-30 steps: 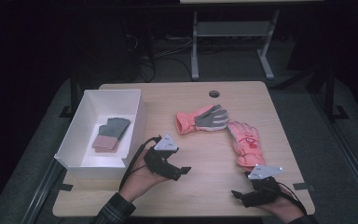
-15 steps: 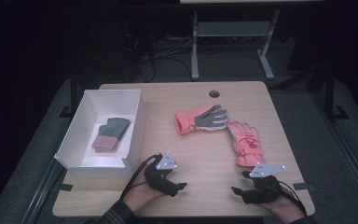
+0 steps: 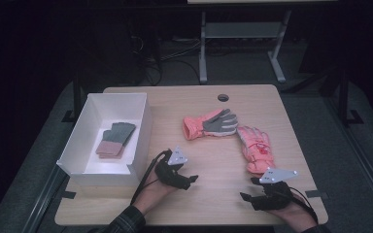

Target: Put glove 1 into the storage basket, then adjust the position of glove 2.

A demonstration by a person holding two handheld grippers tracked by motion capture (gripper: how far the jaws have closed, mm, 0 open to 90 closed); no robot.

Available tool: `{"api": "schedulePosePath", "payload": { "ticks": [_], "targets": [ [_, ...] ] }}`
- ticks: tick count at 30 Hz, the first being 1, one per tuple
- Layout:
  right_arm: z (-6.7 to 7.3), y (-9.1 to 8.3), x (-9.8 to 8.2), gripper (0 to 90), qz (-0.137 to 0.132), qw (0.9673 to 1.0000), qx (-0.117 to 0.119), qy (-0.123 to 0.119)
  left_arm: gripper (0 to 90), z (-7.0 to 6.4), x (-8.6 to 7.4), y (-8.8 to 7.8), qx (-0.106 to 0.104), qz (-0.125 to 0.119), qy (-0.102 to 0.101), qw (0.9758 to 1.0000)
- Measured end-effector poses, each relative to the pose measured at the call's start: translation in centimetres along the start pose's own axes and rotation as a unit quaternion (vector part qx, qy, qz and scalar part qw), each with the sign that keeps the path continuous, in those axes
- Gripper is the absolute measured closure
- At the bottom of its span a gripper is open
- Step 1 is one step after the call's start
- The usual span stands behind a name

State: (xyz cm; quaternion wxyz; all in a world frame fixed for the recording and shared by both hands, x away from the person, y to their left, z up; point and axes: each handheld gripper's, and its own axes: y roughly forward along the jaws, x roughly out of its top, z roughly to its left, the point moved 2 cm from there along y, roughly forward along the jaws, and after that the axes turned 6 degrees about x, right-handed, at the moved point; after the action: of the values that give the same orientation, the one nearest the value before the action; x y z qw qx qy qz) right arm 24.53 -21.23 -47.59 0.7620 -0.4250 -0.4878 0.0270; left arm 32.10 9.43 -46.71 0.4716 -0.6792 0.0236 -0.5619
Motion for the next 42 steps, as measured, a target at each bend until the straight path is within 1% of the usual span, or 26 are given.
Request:
{"api": "schedulePosePath", "payload": {
  "ticks": [1,3,5,6,7,8,9,11,12,14,18,20,23,26,29,30,35,38,42],
  "targets": [
    [0.0,0.0,0.0,30.6,0.0,1.0,0.0,0.0,20.1,0.3,0.3,0.2,0.006,0.001,-0.001,1.0],
    [0.0,0.0,0.0,30.6,0.0,1.0,0.001,-0.002,21.4,1.0,0.8,0.6,0.014,-0.006,-0.004,0.9999],
    [0.0,0.0,-0.1,30.5,0.0,1.0,0.002,-0.002,22.8,1.8,1.3,1.0,0.021,-0.005,-0.013,0.9997],
    [0.0,0.0,-0.1,30.4,0.001,1.0,0.002,-0.002,22.7,2.1,1.5,1.3,0.022,-0.009,-0.019,0.9995],
    [-0.1,0.0,-0.1,30.5,0.001,1.0,0.002,-0.003,23.2,2.4,1.7,1.6,0.02,-0.007,-0.024,0.9995],
    [-0.1,0.0,-0.1,30.5,0.001,1.0,0.003,-0.002,23.4,2.6,1.9,1.9,0.022,-0.004,-0.025,0.9994],
    [-0.1,0.1,-0.1,30.5,0.001,1.0,0.004,-0.002,23.6,2.7,2.1,2.2,0.025,-0.007,-0.025,0.9993],
    [0.0,0.1,-0.1,30.9,0.002,1.0,0.004,-0.003,25.0,3.1,2.5,2.8,0.035,-0.004,-0.016,0.9993],
    [0.0,0.1,-0.1,31.0,0.002,1.0,0.005,-0.003,25.1,3.3,2.7,3.1,0.039,-0.002,-0.016,0.9991],
    [0.0,0.0,-0.1,31.1,0.002,1.0,0.005,-0.002,25.3,3.6,2.9,3.8,0.047,-0.003,-0.022,0.9986],
    [-0.1,0.0,-0.2,31.1,0.002,1.0,0.006,0.001,29.0,4.6,3.4,4.7,0.055,0.001,-0.028,0.9981],
    [-0.2,0.0,-0.2,31.1,0.003,1.0,0.006,0.001,31.1,5.1,3.7,5.1,0.062,-0.004,-0.033,0.9975],
    [-0.2,0.0,-0.2,31.0,0.004,1.0,0.007,0.001,34.3,5.8,4.0,5.4,0.066,-0.004,-0.039,0.997],
    [-0.2,0.0,-0.3,31.0,0.003,1.0,0.008,0.0,39.5,6.5,4.2,5.5,0.074,-0.003,-0.037,0.9965],
    [-0.3,-0.1,-0.3,31.0,0.003,1.0,0.007,0.001,47.9,7.1,4.4,5.7,0.081,-0.005,-0.043,0.9958],
    [-0.3,-0.1,-0.3,31.0,0.002,1.0,0.007,0.001,52.7,7.3,4.5,5.8,0.082,-0.006,-0.048,0.9955],
    [-0.2,0.0,-0.3,31.1,0.003,1.0,0.007,0.0,78.0,7.7,4.6,5.9,0.08,0.0,-0.052,0.9954],
    [-0.3,-0.1,-0.3,31.1,0.002,1.0,0.008,0.001,83.1,7.7,4.6,5.8,0.076,0.001,-0.056,0.9955],
    [-0.3,-0.1,-0.3,31.2,0.001,1.0,0.008,0.002,84.9,7.2,4.8,5.3,0.067,0.0,-0.055,0.9962]
  ]
}}
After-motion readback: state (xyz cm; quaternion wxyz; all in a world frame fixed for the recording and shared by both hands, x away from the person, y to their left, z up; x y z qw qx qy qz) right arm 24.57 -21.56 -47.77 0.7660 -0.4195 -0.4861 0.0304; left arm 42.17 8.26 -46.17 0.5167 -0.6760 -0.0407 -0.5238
